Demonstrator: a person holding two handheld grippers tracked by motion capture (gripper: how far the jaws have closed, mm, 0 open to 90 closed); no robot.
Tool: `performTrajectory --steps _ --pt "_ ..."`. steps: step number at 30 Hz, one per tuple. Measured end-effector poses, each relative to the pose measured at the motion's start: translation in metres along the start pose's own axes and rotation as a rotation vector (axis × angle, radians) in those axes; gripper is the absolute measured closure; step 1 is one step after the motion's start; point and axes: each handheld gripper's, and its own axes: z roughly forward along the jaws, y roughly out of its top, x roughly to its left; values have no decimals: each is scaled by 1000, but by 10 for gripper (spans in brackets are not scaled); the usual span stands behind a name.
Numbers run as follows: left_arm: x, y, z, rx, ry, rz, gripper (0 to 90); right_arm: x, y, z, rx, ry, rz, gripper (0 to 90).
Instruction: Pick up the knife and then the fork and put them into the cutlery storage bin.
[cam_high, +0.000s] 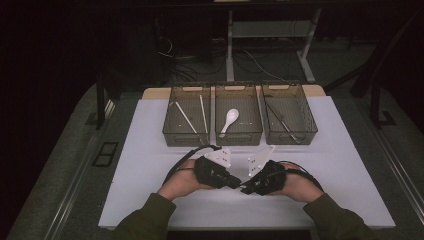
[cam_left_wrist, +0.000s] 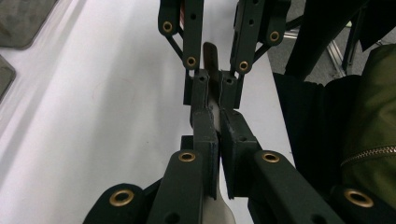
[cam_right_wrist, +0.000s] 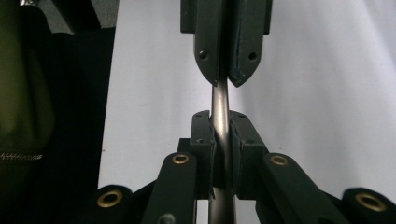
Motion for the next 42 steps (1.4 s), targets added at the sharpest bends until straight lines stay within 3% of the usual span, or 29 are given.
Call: performTrajectory --steps 3,8,10,14,19,24,27,30,35,37,42 --pt "0 0 0 -1 0 12 843 -1 0 1 2 6 -14 815" --pt "-1 -1 2 8 -5 20 835 -1 -1 2 4 27 18 822" --pt "-1 -1 2 -5 -6 16 839 0 -1 2 4 29 20 869" --pt "0 -2 -2 -29 17 8 650 -1 -2 1 0 26 29 870" --pt "-3 -7 -17 -115 66 -45 454 -8 -7 -3 7 3 48 868" --pt "-7 -22 -35 -194 151 -98 291 -18 -18 -12 15 -65 132 868" --pt "-9 -33 -44 -207 219 -127 218 -27 -28 -23 10 -114 175 868" --pt "-12 -43 -50 -226 272 -163 169 -32 -35 -35 3 -154 223 868" --pt "-20 -60 -54 -251 341 -223 132 -41 -41 -52 -26 -194 262 867" --pt "-22 -66 -55 -259 360 -242 118 -44 -42 -57 -41 -213 296 867" --pt "-28 -79 -55 -250 406 -277 58 -53 -44 -71 -63 -247 326 867"
